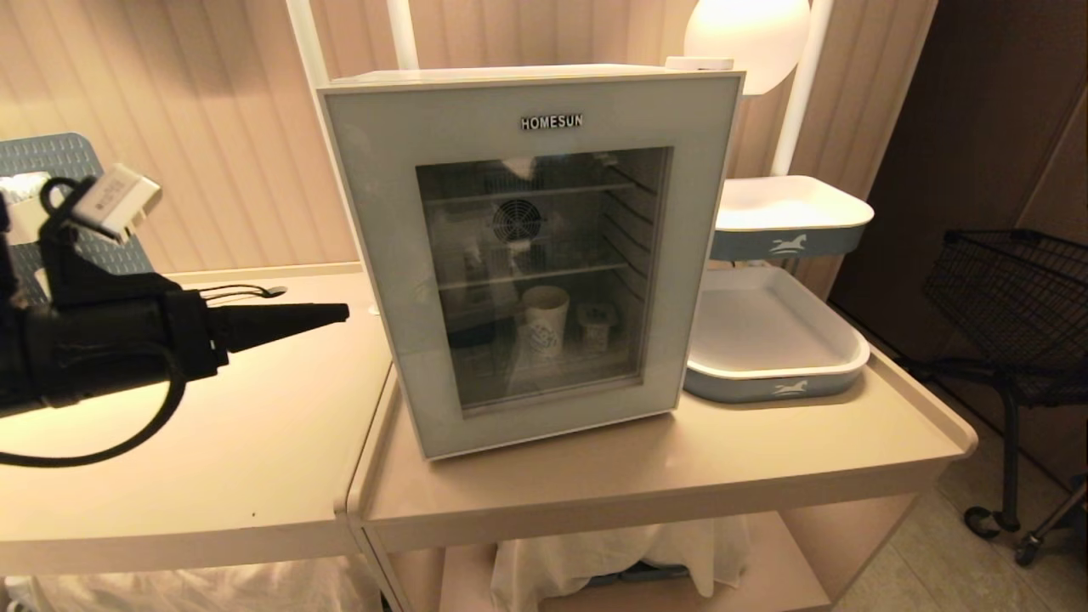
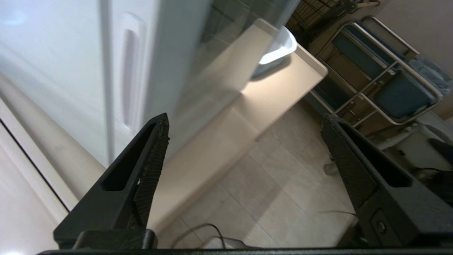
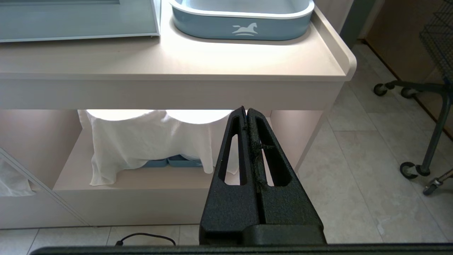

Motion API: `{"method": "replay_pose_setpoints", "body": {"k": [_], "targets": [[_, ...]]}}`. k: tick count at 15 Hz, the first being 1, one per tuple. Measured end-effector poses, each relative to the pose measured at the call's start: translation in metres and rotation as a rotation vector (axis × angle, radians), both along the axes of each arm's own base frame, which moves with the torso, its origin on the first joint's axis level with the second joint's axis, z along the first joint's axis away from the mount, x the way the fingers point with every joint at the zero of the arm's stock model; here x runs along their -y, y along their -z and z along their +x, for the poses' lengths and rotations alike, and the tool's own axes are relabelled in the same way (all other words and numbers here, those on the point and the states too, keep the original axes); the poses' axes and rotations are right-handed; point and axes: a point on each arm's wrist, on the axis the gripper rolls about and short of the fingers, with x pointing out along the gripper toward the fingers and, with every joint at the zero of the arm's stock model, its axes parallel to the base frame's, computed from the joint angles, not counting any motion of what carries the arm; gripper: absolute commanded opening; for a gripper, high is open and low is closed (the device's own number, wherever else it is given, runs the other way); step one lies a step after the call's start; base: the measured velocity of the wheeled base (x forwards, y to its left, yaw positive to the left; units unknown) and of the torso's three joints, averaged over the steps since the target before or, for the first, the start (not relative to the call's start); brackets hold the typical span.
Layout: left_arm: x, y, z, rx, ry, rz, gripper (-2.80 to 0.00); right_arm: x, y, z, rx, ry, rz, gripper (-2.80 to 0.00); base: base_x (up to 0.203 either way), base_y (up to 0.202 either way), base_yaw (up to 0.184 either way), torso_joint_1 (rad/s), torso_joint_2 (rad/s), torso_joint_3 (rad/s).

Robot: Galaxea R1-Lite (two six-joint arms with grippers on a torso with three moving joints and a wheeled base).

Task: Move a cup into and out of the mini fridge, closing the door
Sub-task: Open the freezer door

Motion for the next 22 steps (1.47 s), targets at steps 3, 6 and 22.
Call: {"method": "replay_pose_setpoints", "body": {"k": [3,6,22], "targets": [[-0.002,0.026,0.036,0.039,0.014,0.002,0.0,0.0,0.0,0.0,0.0,0.0,0.0,-2.8,0.0,0.0,0.0,0.0,0.0,0.0],[-0.001,0.045,0.057,0.006,0.078,-0.012,0.0,0.0,0.0,0.0,0.0,0.001,0.0,-2.8,0.0,0.0,0.0,0.0,0.0,0.0],[0.006,0.06,0.057,-0.043,0.184,-0.035,0.0,0.0,0.0,0.0,0.0,0.002,0.0,-2.8,0.0,0.0,0.0,0.0,0.0,0.0]]}}
